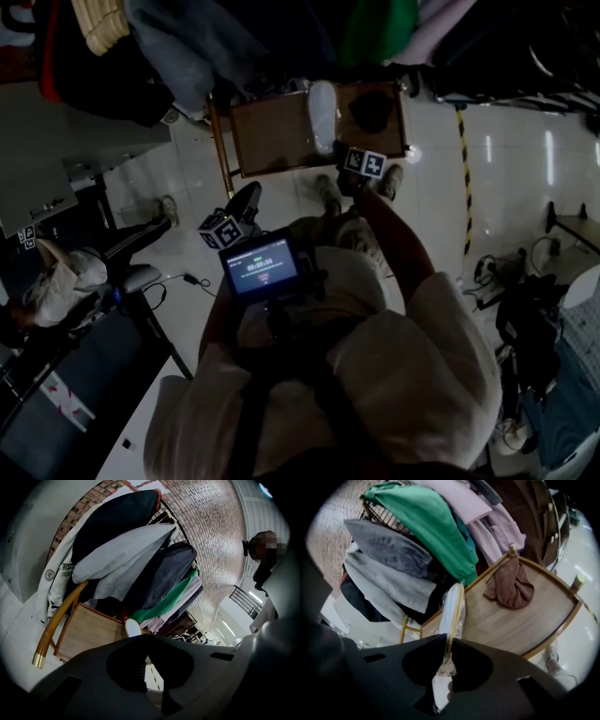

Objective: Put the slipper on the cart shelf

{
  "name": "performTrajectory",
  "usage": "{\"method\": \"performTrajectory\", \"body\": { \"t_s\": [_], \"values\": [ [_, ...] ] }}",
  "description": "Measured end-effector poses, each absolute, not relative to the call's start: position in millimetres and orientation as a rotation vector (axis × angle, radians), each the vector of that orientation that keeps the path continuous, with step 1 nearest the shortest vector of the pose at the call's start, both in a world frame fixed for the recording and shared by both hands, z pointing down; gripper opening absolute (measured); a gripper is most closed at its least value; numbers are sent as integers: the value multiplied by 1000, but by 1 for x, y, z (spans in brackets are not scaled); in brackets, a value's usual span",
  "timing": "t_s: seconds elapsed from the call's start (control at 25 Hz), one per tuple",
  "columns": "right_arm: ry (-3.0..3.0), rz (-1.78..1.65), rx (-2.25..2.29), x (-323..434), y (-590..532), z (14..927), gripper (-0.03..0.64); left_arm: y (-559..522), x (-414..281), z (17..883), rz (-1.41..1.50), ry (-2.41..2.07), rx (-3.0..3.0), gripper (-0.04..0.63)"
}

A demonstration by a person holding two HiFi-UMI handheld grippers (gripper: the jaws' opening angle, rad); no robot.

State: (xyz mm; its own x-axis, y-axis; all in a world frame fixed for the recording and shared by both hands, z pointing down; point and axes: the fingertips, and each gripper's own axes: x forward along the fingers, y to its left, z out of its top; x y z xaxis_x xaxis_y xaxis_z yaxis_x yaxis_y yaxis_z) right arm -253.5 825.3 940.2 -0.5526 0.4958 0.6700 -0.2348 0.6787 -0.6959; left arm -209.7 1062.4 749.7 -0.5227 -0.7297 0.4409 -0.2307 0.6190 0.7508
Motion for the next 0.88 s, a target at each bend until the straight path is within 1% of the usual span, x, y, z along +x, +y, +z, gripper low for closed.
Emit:
{"method": "performTrajectory", "body": {
  "t_s": [0.24,0.4,0.64,0.76,0.88],
  "values": [
    [-1975,1055,-250,-255,823,878,43,1040,-221,740,-785,-2037,855,0],
    [-1999,1105,-274,-247,810,834,41,1022,-216,739,-846,-1973,879,0],
    [-2015,1194,-287,-218,801,770,41,988,-203,750,-1001,-1761,937,0],
    [-2020,1238,-300,-202,794,745,41,950,-183,740,-1088,-1535,958,0],
    [-2046,1250,-319,-191,790,723,41,922,-168,736,-1095,-1404,986,0]
  ]
}}
